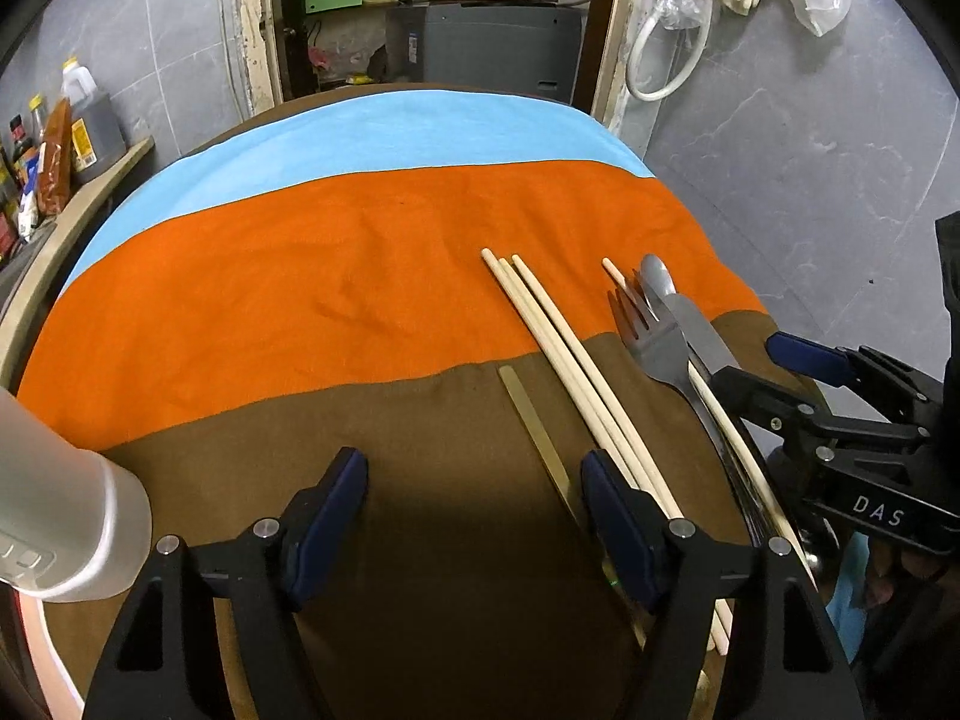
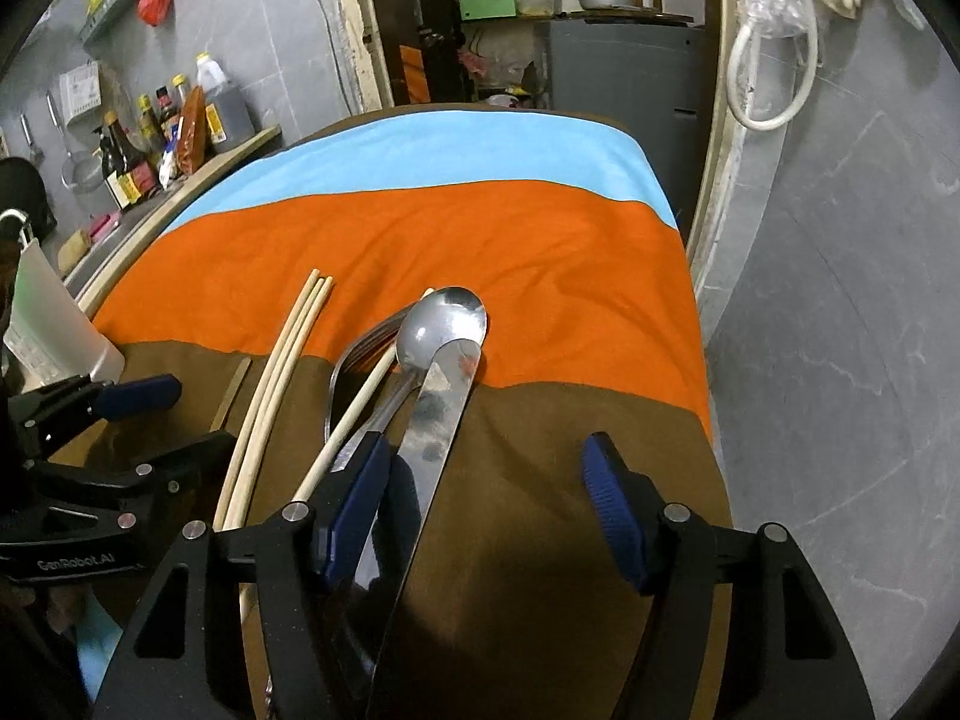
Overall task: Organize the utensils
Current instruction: 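Grasp the thin gold stick with the left tool while the right tool grasps a silver knife, then lift both held items and carry them over the white caddy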
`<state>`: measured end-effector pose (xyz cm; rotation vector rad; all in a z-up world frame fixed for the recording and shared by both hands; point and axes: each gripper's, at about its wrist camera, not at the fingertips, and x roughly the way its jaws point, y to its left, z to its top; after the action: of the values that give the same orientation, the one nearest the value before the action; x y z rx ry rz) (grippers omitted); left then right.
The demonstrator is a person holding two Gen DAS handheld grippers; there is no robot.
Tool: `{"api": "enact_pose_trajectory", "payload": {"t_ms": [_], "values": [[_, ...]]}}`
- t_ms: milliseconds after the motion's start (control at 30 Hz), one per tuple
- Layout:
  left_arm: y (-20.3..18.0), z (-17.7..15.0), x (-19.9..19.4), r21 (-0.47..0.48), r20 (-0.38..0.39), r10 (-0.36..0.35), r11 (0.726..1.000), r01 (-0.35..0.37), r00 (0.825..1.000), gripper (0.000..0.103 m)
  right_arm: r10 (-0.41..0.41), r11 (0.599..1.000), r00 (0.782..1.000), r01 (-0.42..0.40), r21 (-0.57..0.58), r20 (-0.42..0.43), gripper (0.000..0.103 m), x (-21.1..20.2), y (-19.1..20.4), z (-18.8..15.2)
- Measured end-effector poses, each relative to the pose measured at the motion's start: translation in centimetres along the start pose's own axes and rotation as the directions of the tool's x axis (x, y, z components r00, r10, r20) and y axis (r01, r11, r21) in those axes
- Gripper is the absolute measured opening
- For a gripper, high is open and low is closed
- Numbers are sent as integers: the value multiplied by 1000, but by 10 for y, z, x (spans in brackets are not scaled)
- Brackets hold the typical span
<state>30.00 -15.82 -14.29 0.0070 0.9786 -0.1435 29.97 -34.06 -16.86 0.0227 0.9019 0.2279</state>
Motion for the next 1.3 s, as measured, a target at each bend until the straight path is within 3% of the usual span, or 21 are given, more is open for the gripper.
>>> {"api": "enact_pose_trajectory", "payload": {"t_ms": [67, 200, 300, 600, 800, 933, 1000, 1300], "values": [[1, 0, -1, -5, 0, 3, 1000, -3, 1000, 66, 2, 1000, 1000, -2, -6, -5, 60, 0, -2, 2], [6, 0, -4, -32, 0, -3, 999, 3, 1000, 51, 8, 1000, 1000, -8, -6, -6, 42, -2, -4, 4], [13, 0, -6, -60, -6, -18, 998, 17, 1000, 42, 25, 1000, 1000, -24, 15, -11, 36, -1, -12, 6], [37, 4, -1, -184, -9, -148, 972, 144, 989, 20, 138, 988, 989, -135, 72, -44, 36, 15, -31, 14], [48, 2, 2, -274, -4, -218, 939, 209, 976, 9, 150, 984, 988, -145, 104, -45, 27, 18, -32, 14], [47, 1, 2, -291, -7, -233, 931, 221, 972, 8, 166, 981, 985, -160, 108, -50, 21, 16, -29, 15], [48, 1, 2, -302, -11, -242, 926, 228, 970, 8, 193, 976, 980, -187, 111, -50, 8, 15, -26, 15], [49, 7, 7, -297, -50, -268, 924, 242, 962, 8, 224, 971, 970, -213, 112, -91, 2, 18, -14, 16]]}}
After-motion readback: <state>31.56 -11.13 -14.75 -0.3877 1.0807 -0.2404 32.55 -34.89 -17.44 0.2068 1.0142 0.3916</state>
